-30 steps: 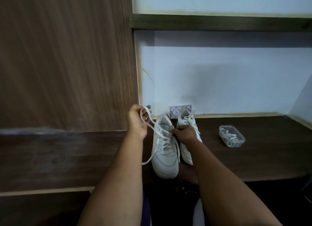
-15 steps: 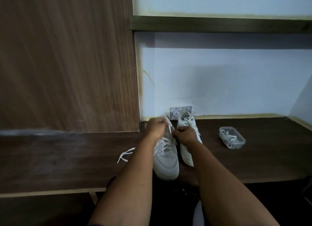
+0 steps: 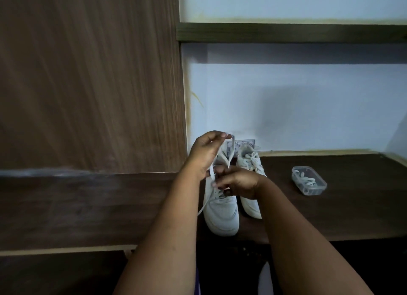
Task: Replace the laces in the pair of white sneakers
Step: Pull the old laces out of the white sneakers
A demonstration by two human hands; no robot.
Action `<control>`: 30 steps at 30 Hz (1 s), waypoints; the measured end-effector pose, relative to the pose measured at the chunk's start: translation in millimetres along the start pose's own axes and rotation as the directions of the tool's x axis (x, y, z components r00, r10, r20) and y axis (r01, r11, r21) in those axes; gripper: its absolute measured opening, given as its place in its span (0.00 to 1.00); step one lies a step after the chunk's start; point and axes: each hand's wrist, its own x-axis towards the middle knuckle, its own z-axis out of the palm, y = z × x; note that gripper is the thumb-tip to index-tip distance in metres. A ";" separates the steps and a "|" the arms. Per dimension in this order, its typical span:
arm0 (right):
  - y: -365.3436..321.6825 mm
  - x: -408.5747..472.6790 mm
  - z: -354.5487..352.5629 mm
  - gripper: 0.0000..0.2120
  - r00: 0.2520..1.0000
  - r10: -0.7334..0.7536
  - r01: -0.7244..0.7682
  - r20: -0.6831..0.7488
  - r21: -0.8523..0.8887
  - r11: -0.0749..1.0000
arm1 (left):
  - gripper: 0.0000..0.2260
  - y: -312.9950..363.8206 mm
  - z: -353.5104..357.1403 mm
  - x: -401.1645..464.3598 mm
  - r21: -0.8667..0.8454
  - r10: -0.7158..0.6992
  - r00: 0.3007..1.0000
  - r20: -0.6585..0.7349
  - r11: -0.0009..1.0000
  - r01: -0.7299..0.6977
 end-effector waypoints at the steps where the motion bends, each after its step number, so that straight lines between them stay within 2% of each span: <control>1: -5.3 -4.1 2.0 0.08 0.999 -0.019 0.022 -0.038 0.072 0.997 | 0.08 -7.9 -0.2 2.6 0.040 -0.004 1.000 -0.022 0.999 0.005; 2: -9.7 -5.4 -0.4 0.07 0.987 -0.032 0.061 -0.156 0.178 0.982 | 0.07 -15.7 -1.7 4.7 0.086 -0.019 0.999 -0.036 0.996 0.022; 3: -11.6 -4.8 -7.6 0.10 0.944 -0.017 0.131 -0.331 0.323 0.937 | 0.07 -23.0 -4.2 6.2 0.155 -0.053 0.997 -0.058 0.986 0.062; 4: -14.0 -5.1 -16.2 0.11 0.848 0.035 0.249 -0.529 0.455 0.855 | 0.07 -29.4 -7.4 7.3 0.262 -0.093 0.992 -0.090 0.958 0.114; 5: -15.8 -8.0 -25.4 0.12 0.684 0.103 0.386 -0.722 0.478 0.789 | 0.06 -35.3 -11.3 7.0 0.397 -0.136 0.983 -0.120 0.901 0.174; 6: -13.6 -11.7 -36.5 0.13 0.452 0.141 0.464 -0.881 0.367 0.806 | 0.05 -40.1 -15.8 5.6 0.555 -0.183 0.974 -0.133 0.801 0.226; 7: -7.3 -15.8 -48.0 0.15 0.187 0.085 0.420 -0.979 0.158 0.894 | 0.07 -43.9 -18.9 2.8 0.711 -0.241 0.962 -0.131 0.653 0.260; 8: 0.9 -18.5 -58.1 0.18 -0.011 -0.051 0.285 -0.999 -0.052 0.957 | 0.11 -47.1 -21.7 -0.5 0.831 -0.318 0.942 -0.104 0.493 0.258; 9: 6.5 -21.5 -63.3 0.19 -0.082 -0.196 0.135 -0.977 -0.206 0.969 | 0.16 -48.2 -23.0 -4.4 0.906 -0.405 0.913 -0.054 0.364 0.215; 10: 13.9 -21.5 -67.2 0.20 -0.051 -0.301 0.015 -0.952 -0.302 0.953 | 0.19 -49.3 -22.9 -6.9 0.941 -0.478 0.878 -0.009 0.293 0.169; 11: 21.3 -19.3 -68.6 0.20 0.035 -0.357 -0.074 -0.933 -0.359 0.930 | 0.20 -50.0 -22.6 -8.2 0.954 -0.520 0.854 0.017 0.264 0.141; 14: 34.7 -4.1 -61.3 0.17 0.391 -0.320 -0.251 -0.863 -0.435 0.865 | 0.17 -52.8 -21.8 -6.7 0.959 -0.566 0.823 0.039 0.253 0.129; 15: 35.9 2.4 -57.0 0.15 0.463 -0.315 -0.258 -0.828 -0.466 0.846 | 0.15 -51.9 -20.0 -6.4 0.938 -0.568 0.822 0.034 0.302 0.169; 16: 37.8 9.2 -53.8 0.14 0.510 -0.312 -0.280 -0.802 -0.498 0.821 | 0.13 -48.7 -16.9 -6.5 0.879 -0.571 0.821 0.025 0.404 0.254; 18: 35.1 17.3 -43.1 0.21 0.588 -0.304 -0.354 -0.750 -0.577 0.736 | 0.09 -35.6 -9.2 -5.6 0.629 -0.544 0.839 0.001 0.652 0.422; 20: 29.0 22.9 -34.3 0.29 0.666 -0.289 -0.378 -0.688 -0.645 0.664 | 0.10 -22.2 -2.2 -0.7 0.330 -0.436 0.900 0.000 0.850 0.411; 21: 23.4 23.6 -27.8 0.31 0.728 -0.279 -0.349 -0.626 -0.689 0.636 | 0.10 -15.6 0.4 0.5 0.206 -0.374 0.927 0.016 0.909 0.363; 22: 18.5 22.9 -21.8 0.30 0.794 -0.279 -0.280 -0.540 -0.732 0.621 | 0.10 -8.1 2.6 0.5 0.130 -0.320 0.946 0.054 0.941 0.311; 23: 16.9 22.2 -16.2 0.24 0.844 -0.283 -0.176 -0.455 -0.735 0.655 | 0.10 -2.0 4.6 -0.4 0.109 -0.277 0.954 0.111 0.958 0.265; 25: 11.9 17.8 -4.3 0.06 0.861 -0.243 -0.051 -0.447 -0.551 0.833 | 0.10 3.5 6.0 -2.4 0.180 -0.220 0.954 0.203 0.966 0.185; 26: 7.9 14.7 -3.5 0.03 0.824 -0.234 -0.035 -0.516 -0.458 0.888 | 0.11 3.1 5.7 -2.8 0.231 -0.192 0.962 0.195 0.962 0.145; 28: 4.6 9.5 -11.3 0.07 0.690 -0.172 -0.005 -0.704 -0.243 0.970 | 0.13 -5.7 1.6 -0.2 0.360 -0.091 0.994 0.059 0.931 0.063; 29: 4.6 8.1 -18.9 0.08 0.622 -0.097 0.078 -0.777 -0.061 0.995 | 0.14 -12.5 -2.3 1.1 0.448 -0.045 0.998 -0.039 0.892 0.058; 30: 3.6 4.5 -27.1 0.11 0.574 -0.008 0.199 -0.819 0.130 0.971 | 0.13 -20.2 -7.2 2.1 0.546 -0.032 0.992 -0.120 0.833 0.093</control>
